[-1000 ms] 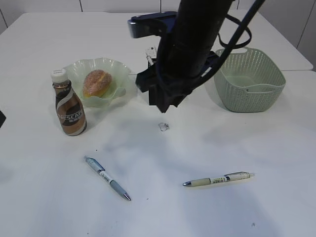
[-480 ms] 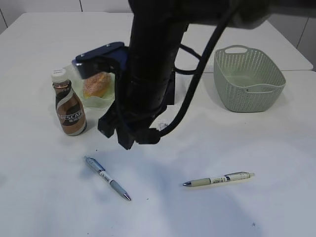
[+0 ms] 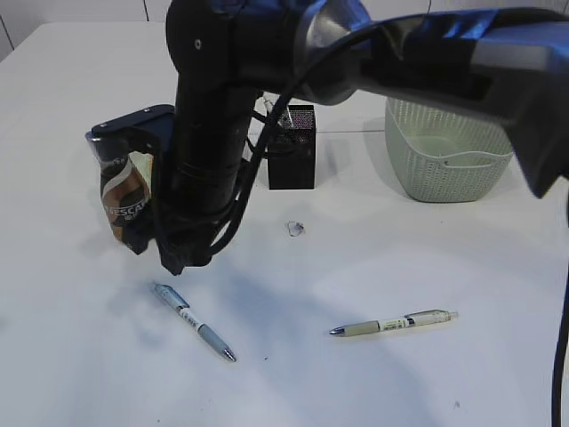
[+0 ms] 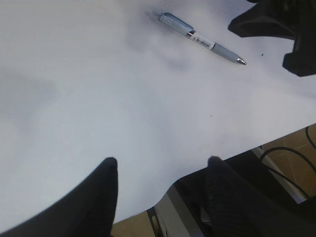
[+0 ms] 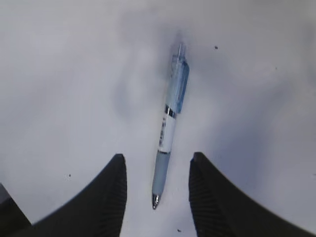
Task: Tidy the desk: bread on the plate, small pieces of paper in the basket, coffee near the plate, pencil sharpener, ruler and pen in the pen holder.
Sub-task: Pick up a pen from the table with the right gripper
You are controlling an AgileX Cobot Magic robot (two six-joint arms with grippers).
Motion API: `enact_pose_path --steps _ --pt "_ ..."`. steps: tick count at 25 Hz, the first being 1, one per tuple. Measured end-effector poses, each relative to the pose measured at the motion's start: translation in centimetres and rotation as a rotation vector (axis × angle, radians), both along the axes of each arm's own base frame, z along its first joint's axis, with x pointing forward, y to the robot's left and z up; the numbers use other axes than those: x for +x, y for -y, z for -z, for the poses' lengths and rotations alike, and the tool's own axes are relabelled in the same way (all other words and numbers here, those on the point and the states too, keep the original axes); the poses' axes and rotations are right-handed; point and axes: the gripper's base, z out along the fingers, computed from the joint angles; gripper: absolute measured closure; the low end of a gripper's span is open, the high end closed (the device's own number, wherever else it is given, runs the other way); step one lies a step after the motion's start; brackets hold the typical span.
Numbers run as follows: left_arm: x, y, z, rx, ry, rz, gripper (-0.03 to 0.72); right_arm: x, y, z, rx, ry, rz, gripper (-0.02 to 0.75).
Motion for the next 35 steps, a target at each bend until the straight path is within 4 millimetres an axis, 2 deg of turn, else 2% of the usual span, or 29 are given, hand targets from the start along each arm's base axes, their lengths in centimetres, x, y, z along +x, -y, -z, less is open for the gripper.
enact_pose_path --steps 4,7,9,10,18,35 --pt "0.0 -0.1 0.0 0.015 0.004 0.0 0.287 0.5 -0.6 0.4 0.015 0.001 0.003 0.393" --pt "0.0 -0.2 0.0 0.019 0.005 0.0 0.286 0.8 -0.8 2.0 -0.003 -0.027 0.018 0.393" --pt "0.0 -0.2 0.0 0.019 0.005 0.0 0.287 0.8 -0.9 2.2 -0.007 -0.032 0.022 0.393" --pt "0.0 -0.2 0.0 0.019 0.005 0.0 0.287 0.8 -1.1 3.3 -0.026 -0.05 0.037 0.393" --pt "0.0 -0.2 0.0 0.02 0.005 0.0 0.287 -0.2 -2.6 6.0 -0.119 -0.05 0.059 0.393" --pt "0.0 -0.2 0.0 0.021 0.005 0.0 0.287 0.0 -2.4 6.5 -0.142 -0.051 0.124 0.393"
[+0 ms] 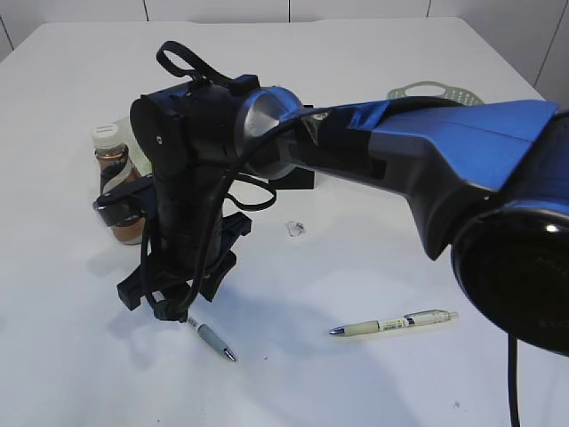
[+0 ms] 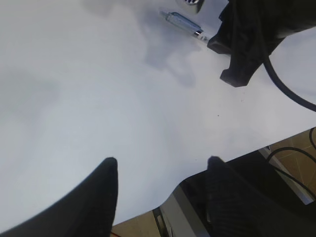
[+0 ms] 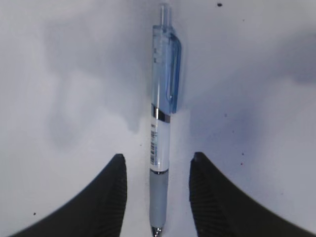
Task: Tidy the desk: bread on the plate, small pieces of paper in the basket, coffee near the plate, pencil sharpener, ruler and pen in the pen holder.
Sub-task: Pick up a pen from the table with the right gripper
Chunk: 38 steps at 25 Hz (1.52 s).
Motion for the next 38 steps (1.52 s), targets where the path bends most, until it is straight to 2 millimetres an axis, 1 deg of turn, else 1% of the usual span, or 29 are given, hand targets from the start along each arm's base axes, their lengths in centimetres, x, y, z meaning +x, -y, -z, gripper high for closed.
enact_pose_path --steps 5,38 --pt "0.0 0.0 0.0 0.0 0.0 0.0 0.287 0.0 0.0 0.0 0.0 -0.004 0.026 0.393" --pt "0.0 -0.01 0.0 0.002 0.0 0.0 0.287 0.0 0.0 0.0 0.0 -0.005 0.037 0.392"
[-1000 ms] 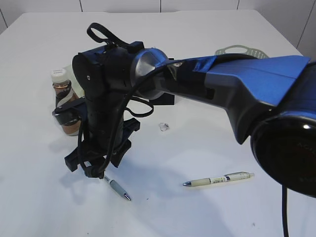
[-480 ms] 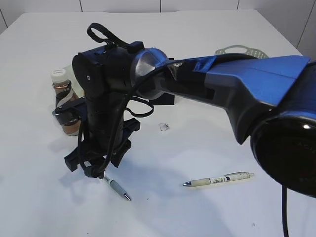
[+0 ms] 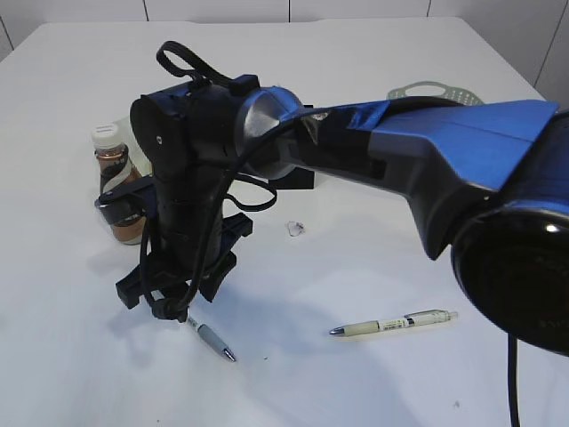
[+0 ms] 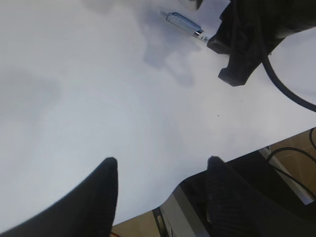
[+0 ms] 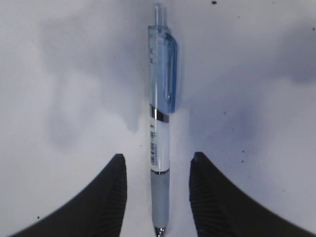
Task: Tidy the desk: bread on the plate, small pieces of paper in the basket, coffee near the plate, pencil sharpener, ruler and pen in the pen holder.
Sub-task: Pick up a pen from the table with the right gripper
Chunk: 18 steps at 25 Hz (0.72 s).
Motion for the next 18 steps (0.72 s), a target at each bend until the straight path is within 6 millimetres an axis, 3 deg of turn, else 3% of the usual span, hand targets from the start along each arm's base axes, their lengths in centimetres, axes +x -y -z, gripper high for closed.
enact_pose_path --steps 18 --pt "0.0 0.0 0.0 0.0 0.0 -0.002 0.287 0.0 0.0 0.0 0.0 -0.003 0.024 0.392"
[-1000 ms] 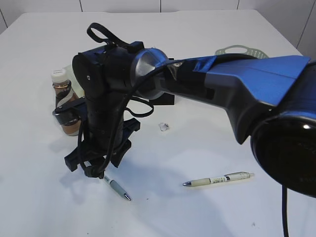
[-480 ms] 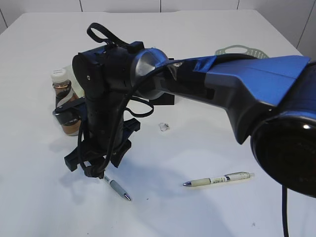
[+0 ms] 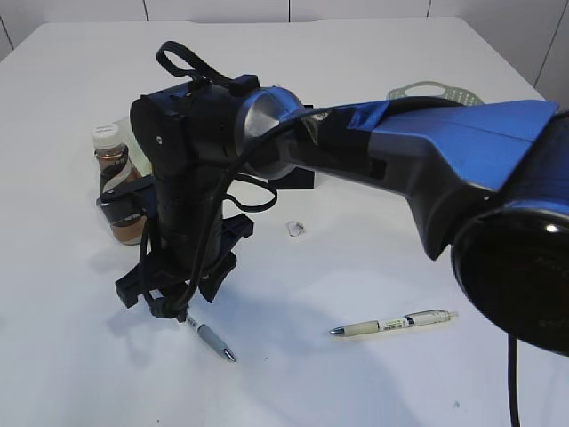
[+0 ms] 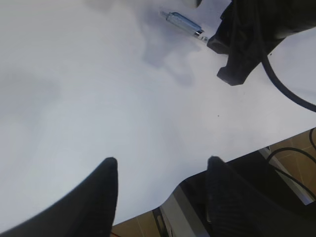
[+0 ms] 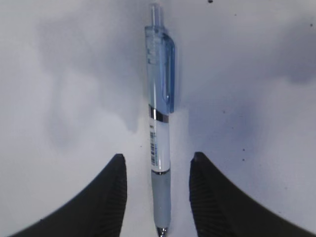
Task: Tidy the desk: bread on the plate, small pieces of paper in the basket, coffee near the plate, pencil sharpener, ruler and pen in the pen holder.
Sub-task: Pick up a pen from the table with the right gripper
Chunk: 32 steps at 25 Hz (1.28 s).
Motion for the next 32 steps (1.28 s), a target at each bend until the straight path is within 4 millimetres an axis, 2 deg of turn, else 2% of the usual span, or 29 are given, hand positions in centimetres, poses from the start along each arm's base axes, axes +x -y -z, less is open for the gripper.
enact_pose_path --steps 13,19,32 --pt "0.0 0.0 0.0 0.005 0.001 -0.002 0.287 0.1 -0.1 1.7 -0.024 -0.025 0.003 0.392" --pt "0.0 -0.2 0.0 0.021 0.005 -0.002 0.287 0.1 -0.1 3.1 -0.042 -0.049 0.006 0.393" --pt "0.1 -0.2 0.0 0.022 0.006 -0.002 0.287 0.1 -0.1 3.1 -0.041 -0.044 0.006 0.395"
